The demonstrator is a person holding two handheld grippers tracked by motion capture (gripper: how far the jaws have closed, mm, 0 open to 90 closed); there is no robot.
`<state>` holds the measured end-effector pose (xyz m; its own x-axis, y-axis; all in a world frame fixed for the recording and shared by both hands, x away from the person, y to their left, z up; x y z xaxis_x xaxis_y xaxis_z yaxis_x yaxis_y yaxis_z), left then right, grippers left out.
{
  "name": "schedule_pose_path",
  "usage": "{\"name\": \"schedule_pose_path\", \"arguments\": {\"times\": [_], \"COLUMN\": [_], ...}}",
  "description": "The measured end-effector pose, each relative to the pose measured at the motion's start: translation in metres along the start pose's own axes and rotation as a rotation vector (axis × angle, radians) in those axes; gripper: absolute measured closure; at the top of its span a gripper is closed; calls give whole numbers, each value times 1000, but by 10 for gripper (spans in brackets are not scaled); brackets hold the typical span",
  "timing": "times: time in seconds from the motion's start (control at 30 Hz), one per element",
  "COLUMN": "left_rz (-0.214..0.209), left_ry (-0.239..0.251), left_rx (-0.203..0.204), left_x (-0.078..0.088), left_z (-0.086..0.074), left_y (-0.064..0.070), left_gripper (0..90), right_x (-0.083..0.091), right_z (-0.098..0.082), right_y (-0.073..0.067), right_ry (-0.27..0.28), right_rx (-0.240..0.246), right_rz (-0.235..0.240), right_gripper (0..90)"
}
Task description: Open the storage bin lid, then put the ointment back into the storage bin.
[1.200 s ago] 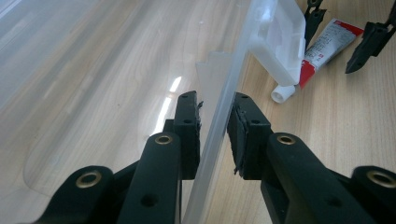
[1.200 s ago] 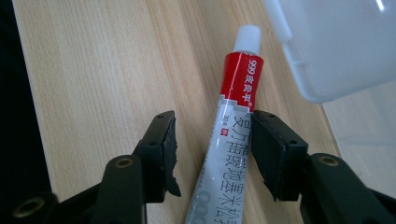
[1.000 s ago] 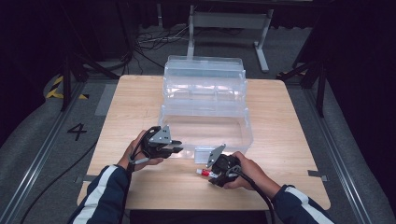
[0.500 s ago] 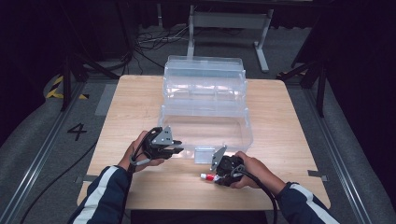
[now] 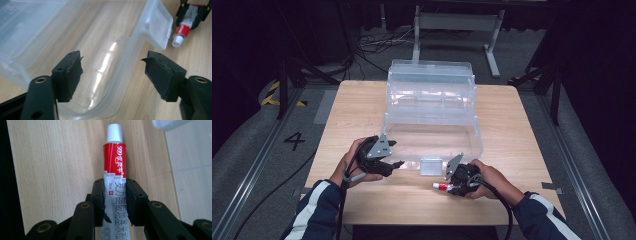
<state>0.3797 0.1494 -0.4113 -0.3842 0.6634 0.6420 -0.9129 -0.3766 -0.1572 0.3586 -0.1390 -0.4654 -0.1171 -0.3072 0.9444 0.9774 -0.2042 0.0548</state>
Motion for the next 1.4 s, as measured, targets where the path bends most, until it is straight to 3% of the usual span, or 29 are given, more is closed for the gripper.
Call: {"name": "schedule_pose_path", "arguments": {"times": [0.2, 0.3, 0.43, 0.5, 0.57, 0.63, 0.7, 0.8, 0.87, 0.93, 1.03, 1.17, 1.4], "left_rz": [61, 63, 106, 110, 106, 96, 102, 74, 77, 47, 27, -13, -21], "left_ry": [-6, -13, -77, -78, -103, -147, -168, -229, -215, -188, -172, -129, -119], "left_rx": [39, 49, 59, 62, 84, 137, 147, 168, 178, 237, 255, 312, 308], "left_x": [12, 16, 23, 23, 22, 13, 8, -4, -5, -7, -8, -11, -12], "left_z": [-11, -16, -34, -38, -51, -72, -80, -102, -105, -109, -111, -118, -119], "left_y": [-2, -1, 7, 8, 7, 4, 3, 1, 0, -4, -7, -12, -15], "left_gripper": [235, 247, 243, 230, 226, 224, 237, 236, 233, 219, 189, 160, 143], "right_x": [3, 5, 7, 8, 9, 11, 12, 14, 15, 16, 16, 17, 23], "right_z": [-4, -5, -7, -7, -8, -10, -11, -11, -11, -11, -12, -15, -15], "right_y": [2, 3, 4, 4, 5, 7, 7, 7, 8, 7, 7, 8, 5], "right_ry": [8, 14, 19, 21, 23, 20, 23, 22, 23, 21, 26, 20, 30], "right_rx": [3, 2, -1, -3, -6, -8, -10, -7, -5, 1, 3, -7, 8], "right_rz": [-17, -18, -12, -9, -7, -6, 1, -4, -3, -4, 10, -8, -17], "right_gripper": [707, 707, 708, 707, 707, 707, 707, 707, 707, 707, 707, 707, 707]}}
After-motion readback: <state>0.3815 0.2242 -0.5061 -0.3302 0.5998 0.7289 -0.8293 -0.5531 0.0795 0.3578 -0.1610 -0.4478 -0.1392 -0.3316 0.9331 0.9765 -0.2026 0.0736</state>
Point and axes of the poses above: each handheld gripper's, and its own axes: x roughly backward along the jaws, z roughly out of its top, y roughly to its right, the point moved 2 cm from there along -x, roughly forward along the jaws, and after that the axes turned 4 degrees about -z, right-handed, at the moved point
